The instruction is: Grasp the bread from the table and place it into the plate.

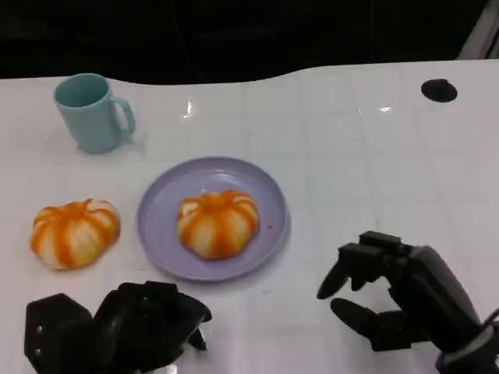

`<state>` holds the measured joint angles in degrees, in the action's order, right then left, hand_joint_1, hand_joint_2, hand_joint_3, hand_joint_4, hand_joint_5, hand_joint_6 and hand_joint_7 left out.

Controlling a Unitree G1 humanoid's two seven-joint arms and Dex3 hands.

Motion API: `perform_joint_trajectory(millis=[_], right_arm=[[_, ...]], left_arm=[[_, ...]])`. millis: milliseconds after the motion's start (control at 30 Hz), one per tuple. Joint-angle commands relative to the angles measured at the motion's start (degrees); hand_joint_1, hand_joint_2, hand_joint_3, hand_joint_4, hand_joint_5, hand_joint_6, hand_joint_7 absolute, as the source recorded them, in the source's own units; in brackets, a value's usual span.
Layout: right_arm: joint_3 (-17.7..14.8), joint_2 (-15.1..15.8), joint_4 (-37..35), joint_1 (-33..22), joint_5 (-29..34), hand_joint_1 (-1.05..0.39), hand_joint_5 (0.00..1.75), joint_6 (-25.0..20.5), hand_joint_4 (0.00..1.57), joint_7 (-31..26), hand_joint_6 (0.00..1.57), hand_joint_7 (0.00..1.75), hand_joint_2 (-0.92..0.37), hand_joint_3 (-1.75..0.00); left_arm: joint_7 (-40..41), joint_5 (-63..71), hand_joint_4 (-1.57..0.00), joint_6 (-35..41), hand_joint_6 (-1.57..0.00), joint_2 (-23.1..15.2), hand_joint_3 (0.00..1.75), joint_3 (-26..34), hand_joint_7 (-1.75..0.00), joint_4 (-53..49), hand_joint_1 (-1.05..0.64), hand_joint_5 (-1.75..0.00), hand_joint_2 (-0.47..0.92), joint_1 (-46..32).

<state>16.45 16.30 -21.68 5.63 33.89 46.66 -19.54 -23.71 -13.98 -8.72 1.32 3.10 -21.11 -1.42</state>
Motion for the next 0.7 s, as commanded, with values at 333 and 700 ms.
perform_joint_trajectory(millis=[333,700], right_arm=[[-2.87,1.57,0.62,-6.75,-0.61,-0.31,1.68,0.87,0.64,-0.41,0.6,1.47,-0.46,-1.0],[-2.2,0.31,-6.07,-3.45,3.11,-0.32,1.71,1.27,0.65,-6.31,0.61,1.47,-0.49,-0.97]], left_arm=[[-0.01,0.04,-0.91,-0.07,-1.57,-1.2,0.48,0.44,-0.29,0.09,-1.05,-1.48,0.52,-0.37],[-0.08,-0.52,-0.9,0.92,-1.57,-2.07,0.46,0.95,-0.28,-0.18,-1.05,-1.48,0.51,0.08]])
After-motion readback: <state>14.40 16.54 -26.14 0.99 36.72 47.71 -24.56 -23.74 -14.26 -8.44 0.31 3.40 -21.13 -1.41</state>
